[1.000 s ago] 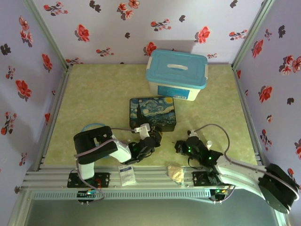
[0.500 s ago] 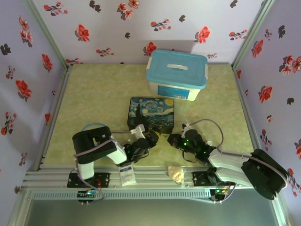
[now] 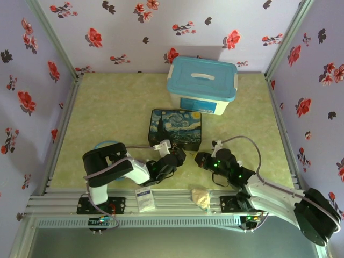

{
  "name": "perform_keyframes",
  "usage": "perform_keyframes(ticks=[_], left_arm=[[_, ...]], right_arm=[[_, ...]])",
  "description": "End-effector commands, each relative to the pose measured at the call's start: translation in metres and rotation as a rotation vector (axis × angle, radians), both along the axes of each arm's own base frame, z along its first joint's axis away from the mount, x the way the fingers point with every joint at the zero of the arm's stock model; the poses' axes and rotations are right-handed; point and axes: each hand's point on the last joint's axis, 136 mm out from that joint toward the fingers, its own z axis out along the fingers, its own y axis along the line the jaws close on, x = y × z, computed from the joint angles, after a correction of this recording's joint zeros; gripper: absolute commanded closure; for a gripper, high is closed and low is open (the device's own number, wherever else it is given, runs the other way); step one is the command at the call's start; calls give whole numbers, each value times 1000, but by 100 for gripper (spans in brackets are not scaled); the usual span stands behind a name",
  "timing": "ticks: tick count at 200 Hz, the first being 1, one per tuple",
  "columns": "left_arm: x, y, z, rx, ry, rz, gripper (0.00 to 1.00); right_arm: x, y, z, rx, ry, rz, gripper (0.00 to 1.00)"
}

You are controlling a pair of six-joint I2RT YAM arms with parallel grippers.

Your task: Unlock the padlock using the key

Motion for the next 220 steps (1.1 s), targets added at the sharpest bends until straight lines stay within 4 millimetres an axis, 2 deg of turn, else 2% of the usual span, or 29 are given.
perform_keyframes(ticks=[1, 25, 47, 61, 74, 91, 109, 161, 198, 220], left_arm=[[4, 13, -24, 169, 0, 16, 68], [1, 7, -30, 178, -8, 16, 66], [-3, 7, -36, 265, 2, 15, 65], [-3, 6, -34, 320, -7, 14, 67], [-2, 9, -39, 355, 4, 21, 73], [-1, 7, -38, 306, 6, 15, 87], [-3, 4, -34, 274, 17, -2, 95], [-11, -8, -10, 12, 61, -34, 100], [-11, -10, 12, -96, 40, -45, 100], [-12, -11, 16, -184, 57, -46, 100]], right_arm=[[2, -9, -4, -49, -6, -24, 100], [1, -11, -8, -49, 1, -32, 100], [0, -13, -8, -42, -3, -38, 100], [0, -16, -9, -42, -5, -49, 100], [-1, -18, -11, -43, -3, -59, 100], [-1, -18, -13, -33, 3, -66, 100], [0, -14, -15, -4, 20, -63, 100], [5, 4, -16, 83, 61, -39, 100], [6, -5, -19, 84, 67, -55, 100], [8, -7, -15, 103, 62, -46, 100]])
